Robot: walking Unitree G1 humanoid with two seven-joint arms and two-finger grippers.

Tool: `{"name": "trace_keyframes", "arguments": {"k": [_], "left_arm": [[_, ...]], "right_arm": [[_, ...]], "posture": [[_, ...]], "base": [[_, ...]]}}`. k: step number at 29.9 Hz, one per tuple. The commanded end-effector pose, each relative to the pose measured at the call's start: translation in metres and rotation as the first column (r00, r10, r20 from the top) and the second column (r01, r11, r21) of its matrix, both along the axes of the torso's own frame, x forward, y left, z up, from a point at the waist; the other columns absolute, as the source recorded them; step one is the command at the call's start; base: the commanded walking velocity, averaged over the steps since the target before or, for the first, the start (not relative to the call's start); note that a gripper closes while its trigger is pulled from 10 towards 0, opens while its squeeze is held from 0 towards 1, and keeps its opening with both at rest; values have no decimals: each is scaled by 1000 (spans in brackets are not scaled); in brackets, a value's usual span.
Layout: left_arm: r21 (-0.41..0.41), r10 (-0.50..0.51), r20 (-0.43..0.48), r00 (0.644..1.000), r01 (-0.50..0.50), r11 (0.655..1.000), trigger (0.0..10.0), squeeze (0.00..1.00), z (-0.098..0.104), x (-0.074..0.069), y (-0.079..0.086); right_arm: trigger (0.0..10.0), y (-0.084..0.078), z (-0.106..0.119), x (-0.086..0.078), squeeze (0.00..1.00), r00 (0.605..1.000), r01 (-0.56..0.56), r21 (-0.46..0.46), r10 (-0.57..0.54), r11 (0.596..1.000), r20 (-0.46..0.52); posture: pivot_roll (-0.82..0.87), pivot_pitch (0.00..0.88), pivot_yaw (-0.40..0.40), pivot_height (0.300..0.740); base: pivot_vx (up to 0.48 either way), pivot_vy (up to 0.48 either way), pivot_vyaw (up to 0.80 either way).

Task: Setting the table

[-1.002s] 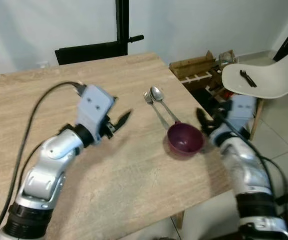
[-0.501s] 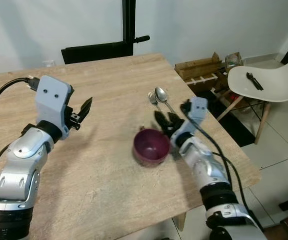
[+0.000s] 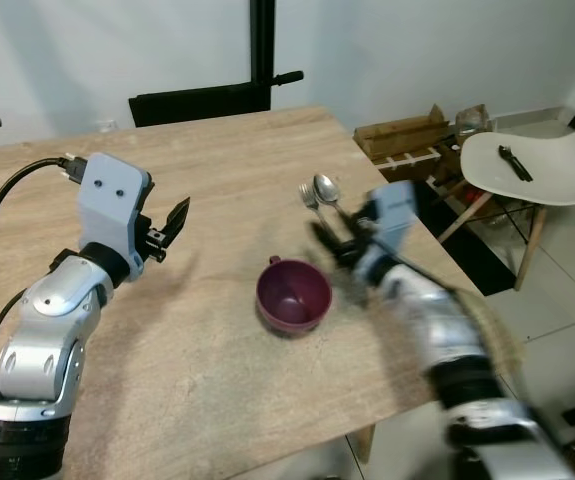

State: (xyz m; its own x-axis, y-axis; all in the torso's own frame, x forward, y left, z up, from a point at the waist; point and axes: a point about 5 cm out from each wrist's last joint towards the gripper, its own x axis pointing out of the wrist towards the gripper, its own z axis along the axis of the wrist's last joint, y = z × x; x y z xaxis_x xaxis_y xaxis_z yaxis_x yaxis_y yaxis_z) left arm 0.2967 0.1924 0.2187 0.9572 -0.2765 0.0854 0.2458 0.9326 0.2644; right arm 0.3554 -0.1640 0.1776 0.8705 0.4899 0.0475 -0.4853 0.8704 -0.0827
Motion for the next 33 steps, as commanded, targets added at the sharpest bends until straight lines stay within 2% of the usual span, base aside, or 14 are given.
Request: {"name": "trace_keyframes", "arguments": {"k": [1, 2, 3, 7, 9, 11, 19, 20, 21, 22, 25, 31, 32, 33], "left_arm": [[5, -21, -5, 1000, 21, 1000, 10000, 0, 0, -1, -3], [8, -28, -6, 1000, 28, 1000, 10000, 0, -1, 0, -4], [8, -31, -7, 999, 31, 999, 10000, 0, -1, 1, -4], [7, -38, -10, 999, 38, 999, 10000, 0, -2, 2, -6], [4, -55, -12, 998, 55, 999, 10000, 0, -3, 5, -10], [4, -57, -13, 998, 57, 998, 10000, 0, -3, 5, -11], [8, -72, -13, 997, 72, 997, 10000, 0, -3, 6, -14], [10, -72, -10, 997, 72, 997, 10000, 0, -3, 6, -13], [10, -72, -10, 997, 72, 997, 10000, 0, -3, 6, -13], [12, -69, -6, 998, 70, 998, 10000, 0, -2, 6, -12], [12, -66, -4, 998, 66, 998, 10000, 0, -2, 6, -11], [9, -62, -5, 998, 62, 998, 10000, 0, -3, 5, -12], [8, -64, -6, 998, 64, 998, 10000, 0, -4, 5, -13], [8, -64, -6, 998, 64, 998, 10000, 0, -4, 5, -13]], "right_arm": [[10000, 5, -4, -7, 0, 997, -74, -45, 74, 996, -18], [10000, -8, -2, -21, 0, 983, -183, -160, 178, 970, -45], [10000, -11, -3, -27, 0, 975, -220, -184, 211, 958, -67], [10000, -9, -6, -33, 0, 964, -262, -174, 248, 949, -96], [10000, 7, -11, -37, 0, 950, -297, -85, 285, 951, -132], [10000, 11, -12, -36, 0, 950, -293, -70, 282, 954, -136], [10000, 42, -18, -24, 0, 949, -283, -102, 263, 954, -171], [10000, 44, -14, -19, 510, 951, -278, -130, 253, 952, -181], [10000, 44, -14, -19, 510, 951, -278, -130, 253, 952, -181], [10000, 44, -12, -17, 1000, 950, -274, -139, 246, 952, -190], [10000, 41, -11, -17, 1000, 950, -272, -145, 241, 951, -198], [10000, 32, -6, -14, 1000, 945, -298, -247, 249, 922, -211], [10000, 31, -6, -13, 0, 943, -304, -255, 251, 918, -220], [10000, 31, -6, -13, 0, 940, -309, -257, 254, 916, -226]], "posture": [[-24, 7, 12, 740], [-24, 7, 12, 740], [-41, 5, 16, 740], [-47, 5, 17, 740], [-60, 3, 22, 740], [-60, 3, 22, 740], [-57, 0, 27, 740], [-53, 0, 25, 740], [-53, 0, 25, 740], [-44, 0, 18, 740], [-44, 0, 17, 740], [-52, 0, 13, 740], [-52, 0, 13, 740], [-52, 0, 13, 740]], "base": [[0, 0, 0], [0, 0, 0], [0, 0, 0], [0, 0, 0], [0, 0, 0], [0, 0, 0], [0, 0, 0], [0, 0, 0], [0, 0, 0], [0, 0, 0], [0, 0, 0], [0, 0, 0], [0, 0, 0], [0, 0, 0]]}}
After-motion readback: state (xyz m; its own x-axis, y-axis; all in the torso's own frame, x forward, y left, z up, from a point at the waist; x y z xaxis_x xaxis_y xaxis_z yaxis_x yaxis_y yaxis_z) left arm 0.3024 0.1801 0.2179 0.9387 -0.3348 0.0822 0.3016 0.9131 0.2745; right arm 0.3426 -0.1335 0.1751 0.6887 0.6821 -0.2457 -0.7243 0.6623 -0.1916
